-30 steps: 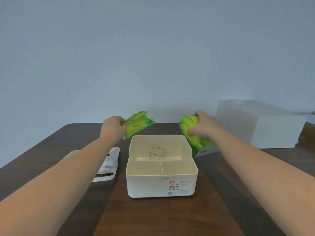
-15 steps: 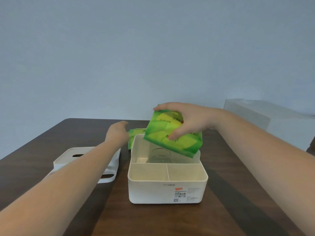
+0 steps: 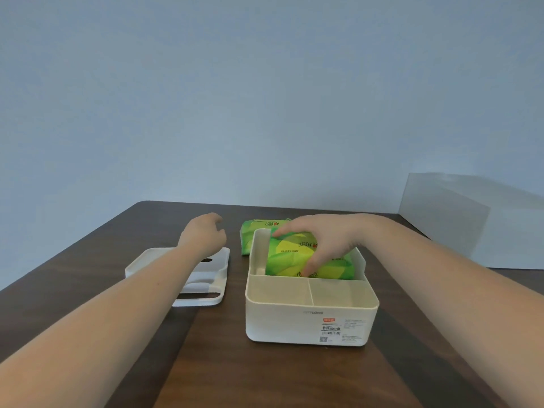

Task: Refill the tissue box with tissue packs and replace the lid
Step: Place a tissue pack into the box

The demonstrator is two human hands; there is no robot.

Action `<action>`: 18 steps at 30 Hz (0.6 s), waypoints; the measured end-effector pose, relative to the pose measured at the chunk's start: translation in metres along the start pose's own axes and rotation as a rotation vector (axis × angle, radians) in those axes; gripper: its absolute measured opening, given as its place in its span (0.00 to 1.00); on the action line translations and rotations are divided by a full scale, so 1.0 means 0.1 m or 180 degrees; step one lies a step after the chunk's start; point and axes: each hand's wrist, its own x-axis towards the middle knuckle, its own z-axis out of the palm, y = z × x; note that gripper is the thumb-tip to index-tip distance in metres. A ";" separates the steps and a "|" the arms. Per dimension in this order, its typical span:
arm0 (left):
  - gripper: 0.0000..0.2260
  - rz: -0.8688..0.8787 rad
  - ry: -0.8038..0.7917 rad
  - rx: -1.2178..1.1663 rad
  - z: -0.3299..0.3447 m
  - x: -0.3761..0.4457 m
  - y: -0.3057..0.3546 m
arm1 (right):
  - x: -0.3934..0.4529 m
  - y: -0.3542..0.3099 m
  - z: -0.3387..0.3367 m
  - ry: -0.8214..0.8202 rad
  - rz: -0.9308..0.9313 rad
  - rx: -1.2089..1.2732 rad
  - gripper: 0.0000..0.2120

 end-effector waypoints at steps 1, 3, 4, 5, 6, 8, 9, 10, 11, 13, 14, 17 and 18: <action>0.20 -0.0015 -0.0005 0.0026 -0.03 -0.01 -0.03 | -0.01 -0.01 0.00 0.0021 0.0052 0.0008 0.39; 0.20 -0.0052 -0.0025 0.0060 -0.08 -0.04 -0.08 | -0.04 -0.04 -0.02 0.0091 0.0145 0.0074 0.37; 0.20 -0.0072 -0.0044 0.0079 -0.11 -0.05 -0.10 | -0.05 -0.06 -0.04 0.0152 0.0176 0.0135 0.34; 0.20 -0.0088 -0.0061 0.0102 -0.13 -0.07 -0.12 | -0.05 -0.09 -0.05 0.0226 0.0194 0.0208 0.32; 0.20 -0.0103 -0.0074 0.0131 -0.16 -0.09 -0.14 | -0.04 -0.13 -0.06 0.0309 0.0194 0.0280 0.29; 0.20 -0.0154 -0.0102 0.0188 -0.21 -0.12 -0.19 | 0.02 -0.22 -0.08 0.0558 0.0160 0.0397 0.25; 0.20 -0.0194 -0.0117 0.0212 -0.25 -0.14 -0.23 | 0.06 -0.27 -0.08 0.0714 0.0154 0.0464 0.23; 0.21 -0.0242 -0.0130 0.0234 -0.28 -0.16 -0.27 | 0.12 -0.33 -0.09 0.0848 0.0165 0.0533 0.21; 0.21 -0.0291 -0.0132 0.0256 -0.31 -0.17 -0.32 | 0.17 -0.39 -0.09 0.0938 0.0171 0.0579 0.20; 0.21 -0.0379 -0.0115 0.0305 -0.37 -0.22 -0.42 | 0.28 -0.53 -0.07 0.0960 0.0143 0.0558 0.19; 0.21 -0.0418 -0.0113 0.0334 -0.39 -0.24 -0.48 | 0.33 -0.59 -0.06 0.0916 0.0114 0.0529 0.19; 0.22 -0.0578 -0.0128 0.0423 -0.46 -0.30 -0.65 | 0.48 -0.78 0.00 0.0765 0.0069 0.0450 0.19; 0.22 -0.0632 -0.0135 0.0444 -0.48 -0.31 -0.71 | 0.53 -0.83 0.02 0.0729 0.0073 0.0430 0.19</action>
